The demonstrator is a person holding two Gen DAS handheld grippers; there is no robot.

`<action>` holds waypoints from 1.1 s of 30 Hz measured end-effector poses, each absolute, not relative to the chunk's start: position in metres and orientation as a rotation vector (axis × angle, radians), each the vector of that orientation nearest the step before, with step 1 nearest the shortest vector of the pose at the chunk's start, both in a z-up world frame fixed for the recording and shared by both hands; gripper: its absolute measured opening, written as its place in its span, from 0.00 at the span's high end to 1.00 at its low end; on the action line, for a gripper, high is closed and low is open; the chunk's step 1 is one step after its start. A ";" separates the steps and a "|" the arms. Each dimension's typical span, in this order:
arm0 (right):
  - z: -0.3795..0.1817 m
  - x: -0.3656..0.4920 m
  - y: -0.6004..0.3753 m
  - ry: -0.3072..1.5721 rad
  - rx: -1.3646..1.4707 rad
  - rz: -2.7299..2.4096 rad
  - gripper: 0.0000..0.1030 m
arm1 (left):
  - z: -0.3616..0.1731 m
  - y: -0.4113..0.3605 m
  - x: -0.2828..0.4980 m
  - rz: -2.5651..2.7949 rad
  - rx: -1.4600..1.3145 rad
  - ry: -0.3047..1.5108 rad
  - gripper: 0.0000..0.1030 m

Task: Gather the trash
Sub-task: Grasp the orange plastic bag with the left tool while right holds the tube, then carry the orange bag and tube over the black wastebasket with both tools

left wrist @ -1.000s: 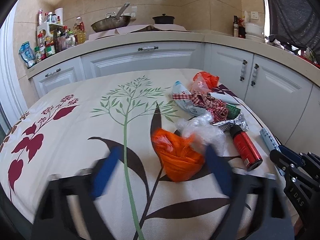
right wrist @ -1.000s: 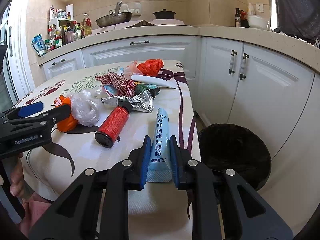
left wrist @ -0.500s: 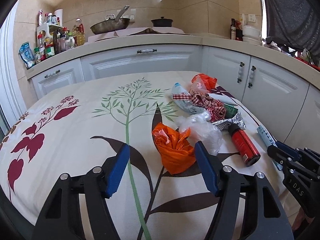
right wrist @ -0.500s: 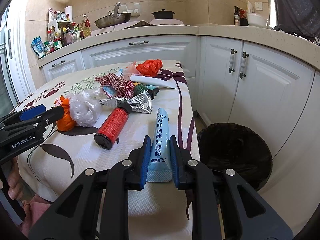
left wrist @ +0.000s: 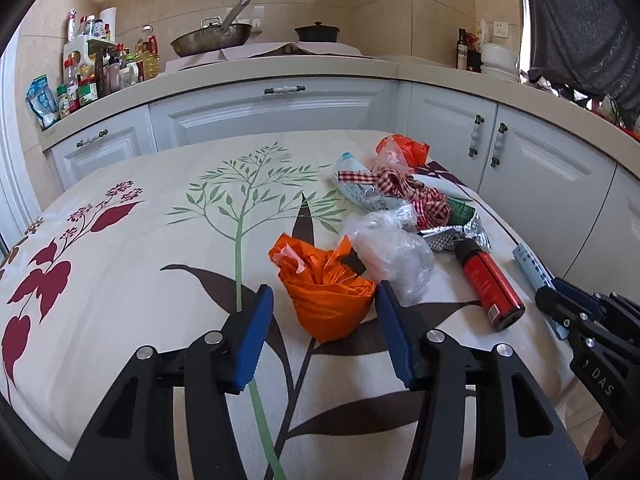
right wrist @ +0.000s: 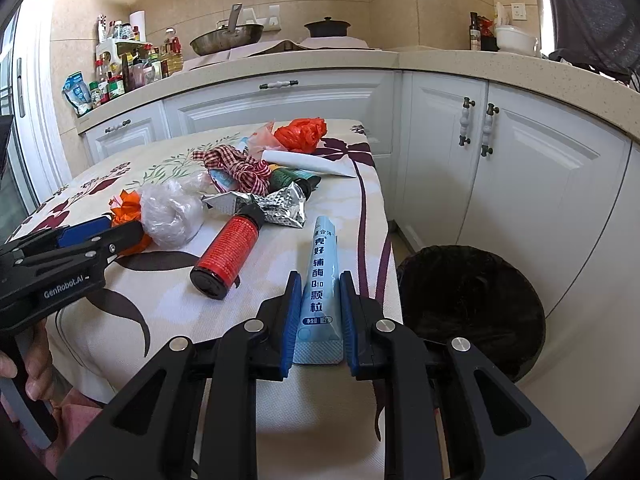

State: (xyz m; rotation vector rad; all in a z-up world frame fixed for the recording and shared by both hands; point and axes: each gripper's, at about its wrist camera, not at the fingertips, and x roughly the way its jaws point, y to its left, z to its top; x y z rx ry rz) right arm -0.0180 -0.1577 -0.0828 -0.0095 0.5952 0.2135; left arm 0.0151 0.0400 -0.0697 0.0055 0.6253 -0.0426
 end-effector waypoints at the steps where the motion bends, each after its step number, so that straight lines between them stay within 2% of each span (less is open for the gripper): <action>1: -0.083 -0.018 -0.158 0.595 -0.009 0.214 0.81 | -0.069 0.041 0.015 -0.039 0.003 0.619 0.49; 5: -0.083 -0.018 -0.157 0.595 -0.011 0.214 0.81 | -0.068 0.042 0.018 -0.036 0.007 0.617 0.49; 7: -0.083 -0.019 -0.156 0.594 -0.011 0.216 0.81 | -0.069 0.043 0.018 -0.038 0.005 0.619 0.56; 25: -0.054 -0.022 -0.165 0.532 -0.012 0.183 0.82 | -0.042 0.056 -0.009 -0.040 0.011 0.597 0.57; 33: -0.039 -0.024 -0.195 0.490 -0.007 0.116 0.82 | -0.019 0.033 -0.005 -0.110 -0.004 0.540 0.57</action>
